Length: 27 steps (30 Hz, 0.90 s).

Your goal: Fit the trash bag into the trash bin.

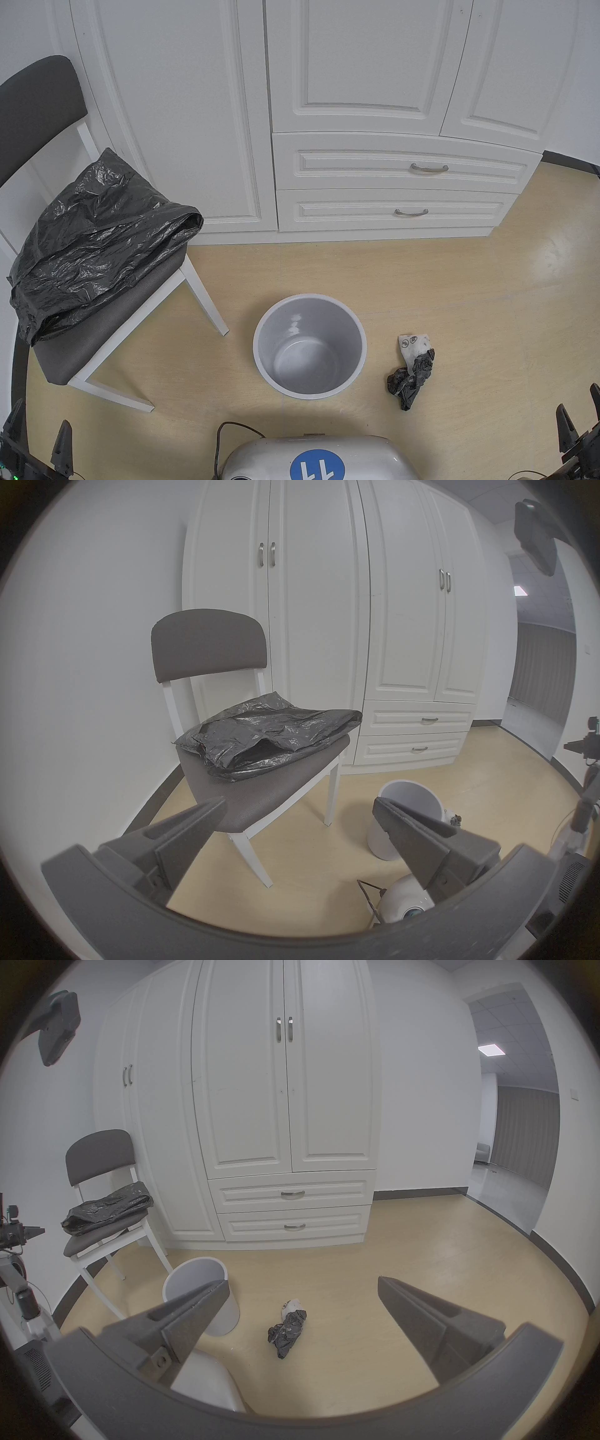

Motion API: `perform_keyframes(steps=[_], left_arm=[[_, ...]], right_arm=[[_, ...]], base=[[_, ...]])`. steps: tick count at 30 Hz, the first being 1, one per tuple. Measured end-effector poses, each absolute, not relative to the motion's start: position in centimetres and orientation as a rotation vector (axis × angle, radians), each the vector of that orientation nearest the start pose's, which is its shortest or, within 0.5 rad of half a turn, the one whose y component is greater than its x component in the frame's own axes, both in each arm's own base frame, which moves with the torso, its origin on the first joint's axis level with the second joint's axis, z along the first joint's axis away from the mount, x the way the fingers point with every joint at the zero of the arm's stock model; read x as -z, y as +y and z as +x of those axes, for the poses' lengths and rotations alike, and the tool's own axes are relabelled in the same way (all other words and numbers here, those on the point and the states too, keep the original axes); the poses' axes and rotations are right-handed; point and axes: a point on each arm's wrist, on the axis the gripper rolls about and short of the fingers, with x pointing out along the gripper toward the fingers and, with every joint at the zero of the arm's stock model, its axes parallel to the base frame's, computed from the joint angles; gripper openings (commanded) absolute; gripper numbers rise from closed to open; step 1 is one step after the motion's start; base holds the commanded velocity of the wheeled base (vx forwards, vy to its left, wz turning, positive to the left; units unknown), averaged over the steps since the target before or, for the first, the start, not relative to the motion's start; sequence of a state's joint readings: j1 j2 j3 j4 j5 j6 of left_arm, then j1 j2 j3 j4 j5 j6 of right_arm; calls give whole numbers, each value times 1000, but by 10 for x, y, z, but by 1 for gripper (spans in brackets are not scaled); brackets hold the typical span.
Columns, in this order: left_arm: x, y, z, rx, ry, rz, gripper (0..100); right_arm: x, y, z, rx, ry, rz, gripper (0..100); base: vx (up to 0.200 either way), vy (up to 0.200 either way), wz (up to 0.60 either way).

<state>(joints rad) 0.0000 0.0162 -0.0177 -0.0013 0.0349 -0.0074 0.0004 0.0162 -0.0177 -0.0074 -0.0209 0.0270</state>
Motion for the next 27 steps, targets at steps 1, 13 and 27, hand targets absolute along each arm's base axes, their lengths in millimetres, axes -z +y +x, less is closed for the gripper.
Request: perform_keyframes(steps=[1, 13, 27], left_arm=[[-81, 1, -23, -35, -3, -8, 100], [-81, 1, -23, -35, -3, -7, 100], [-81, 1, -23, -35, -3, -7, 100]], right_arm=[[-81, 0, -23, 20, -9, 27, 100], [-81, 0, -23, 12, -5, 25, 100], [-81, 0, -23, 6, -4, 23, 100]], base=[[0, 0, 0], [0, 0, 0], [0, 0, 0]])
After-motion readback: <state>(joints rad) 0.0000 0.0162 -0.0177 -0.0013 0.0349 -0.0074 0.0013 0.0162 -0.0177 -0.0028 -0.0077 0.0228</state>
